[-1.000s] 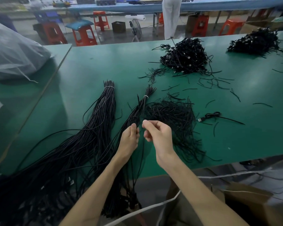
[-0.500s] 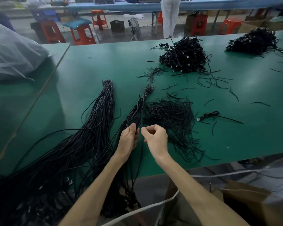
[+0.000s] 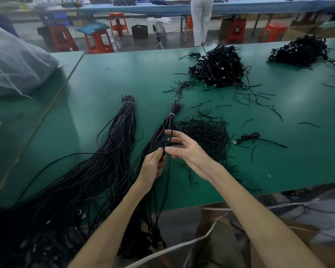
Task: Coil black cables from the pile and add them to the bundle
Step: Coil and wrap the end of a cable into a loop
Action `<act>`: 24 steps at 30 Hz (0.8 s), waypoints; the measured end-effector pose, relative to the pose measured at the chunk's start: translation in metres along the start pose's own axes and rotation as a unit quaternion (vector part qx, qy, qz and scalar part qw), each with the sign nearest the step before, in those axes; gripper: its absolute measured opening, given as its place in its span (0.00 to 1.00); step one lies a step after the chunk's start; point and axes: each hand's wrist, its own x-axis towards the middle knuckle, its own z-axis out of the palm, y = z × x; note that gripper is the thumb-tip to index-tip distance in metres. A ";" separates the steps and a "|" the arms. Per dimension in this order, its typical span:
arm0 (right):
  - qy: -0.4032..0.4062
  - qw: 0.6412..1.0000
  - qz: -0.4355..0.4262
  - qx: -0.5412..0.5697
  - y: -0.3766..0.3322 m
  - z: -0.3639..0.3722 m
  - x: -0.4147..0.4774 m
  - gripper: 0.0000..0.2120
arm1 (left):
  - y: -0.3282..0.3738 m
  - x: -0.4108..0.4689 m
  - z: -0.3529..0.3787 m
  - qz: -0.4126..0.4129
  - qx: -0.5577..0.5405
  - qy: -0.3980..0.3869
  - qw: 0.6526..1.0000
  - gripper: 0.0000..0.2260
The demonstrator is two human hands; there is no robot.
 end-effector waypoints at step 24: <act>0.015 0.937 -0.034 -0.349 0.000 -0.008 0.022 0.11 | -0.007 0.002 -0.003 -0.011 -0.038 0.001 0.999 0.19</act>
